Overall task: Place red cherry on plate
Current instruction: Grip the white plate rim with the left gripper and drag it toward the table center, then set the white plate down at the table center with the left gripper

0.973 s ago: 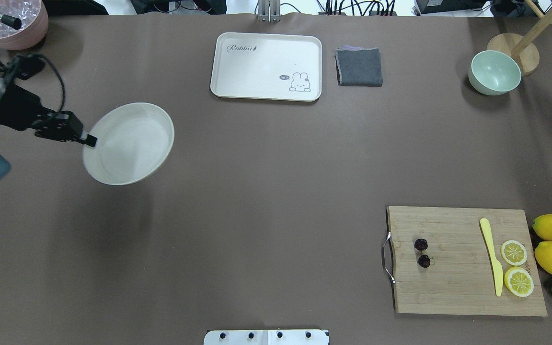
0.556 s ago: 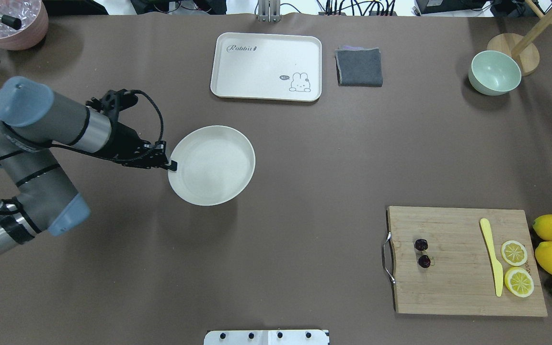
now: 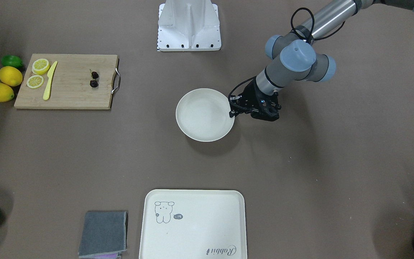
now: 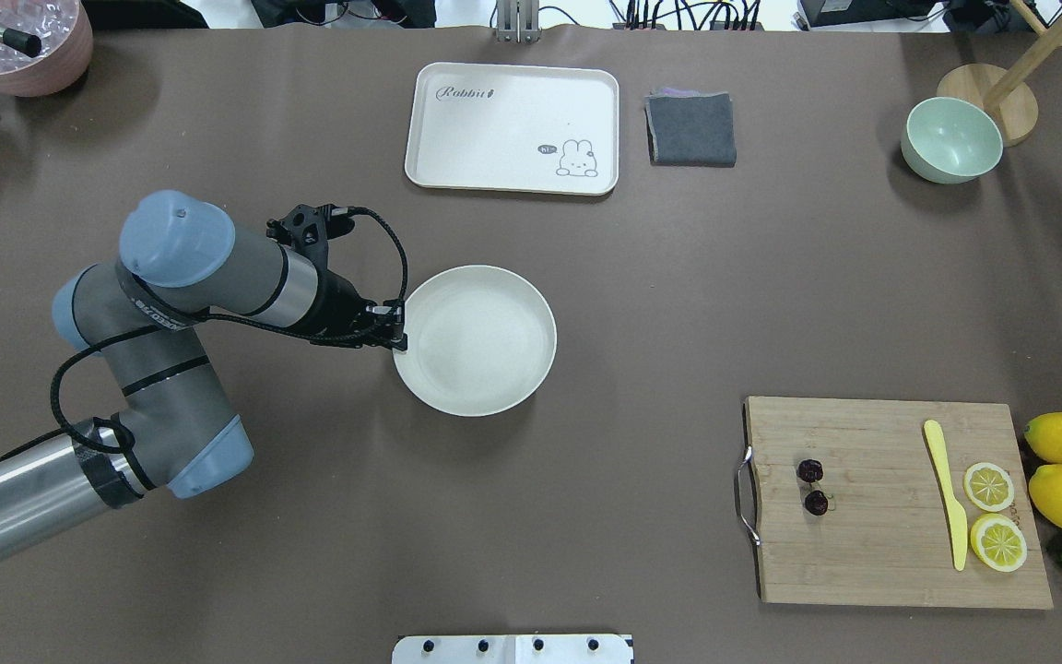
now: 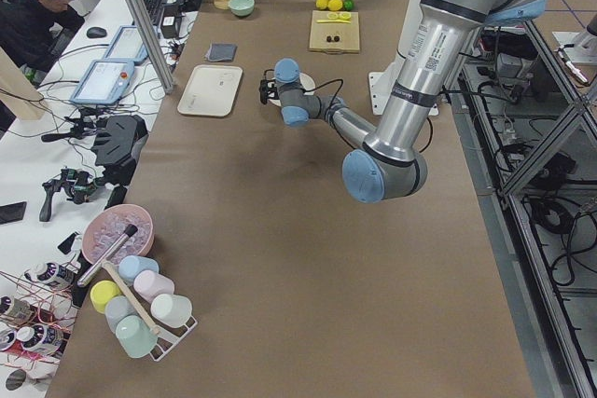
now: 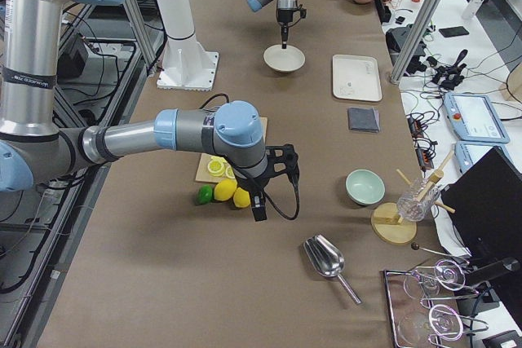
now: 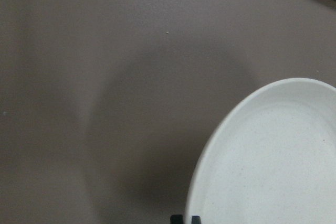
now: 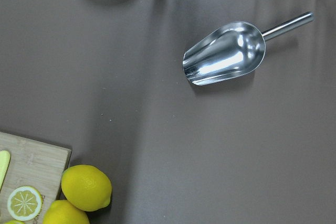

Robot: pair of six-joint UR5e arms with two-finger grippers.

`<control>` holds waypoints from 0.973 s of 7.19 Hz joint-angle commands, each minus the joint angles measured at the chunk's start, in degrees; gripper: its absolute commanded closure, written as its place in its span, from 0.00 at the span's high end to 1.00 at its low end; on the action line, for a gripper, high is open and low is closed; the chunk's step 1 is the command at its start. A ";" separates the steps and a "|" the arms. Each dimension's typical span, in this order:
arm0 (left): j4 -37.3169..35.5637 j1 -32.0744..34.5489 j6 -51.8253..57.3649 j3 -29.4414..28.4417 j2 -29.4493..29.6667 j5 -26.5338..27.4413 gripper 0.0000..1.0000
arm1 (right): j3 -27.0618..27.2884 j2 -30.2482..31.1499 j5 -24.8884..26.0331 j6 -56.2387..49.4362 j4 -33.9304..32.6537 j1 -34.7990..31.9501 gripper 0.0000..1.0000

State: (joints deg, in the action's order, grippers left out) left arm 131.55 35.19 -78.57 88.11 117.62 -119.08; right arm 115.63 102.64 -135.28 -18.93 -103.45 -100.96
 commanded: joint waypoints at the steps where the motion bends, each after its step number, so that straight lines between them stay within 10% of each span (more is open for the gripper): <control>1: -3.48 -2.04 -0.01 -0.04 2.17 3.06 0.00 | 0.03 0.54 0.02 -0.23 0.00 -0.64 1.00; 6: -3.49 -3.02 0.17 -1.36 2.62 5.18 0.06 | -0.06 0.46 0.11 -0.23 0.00 -0.38 1.00; 7: -3.49 -3.02 0.26 -1.28 2.44 5.26 0.56 | 0.03 0.72 0.02 -0.23 0.09 -0.47 1.00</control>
State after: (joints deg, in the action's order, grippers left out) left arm 128.06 32.24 -78.38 86.83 120.19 -113.97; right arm 115.57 103.16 -135.20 -19.16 -103.43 -101.40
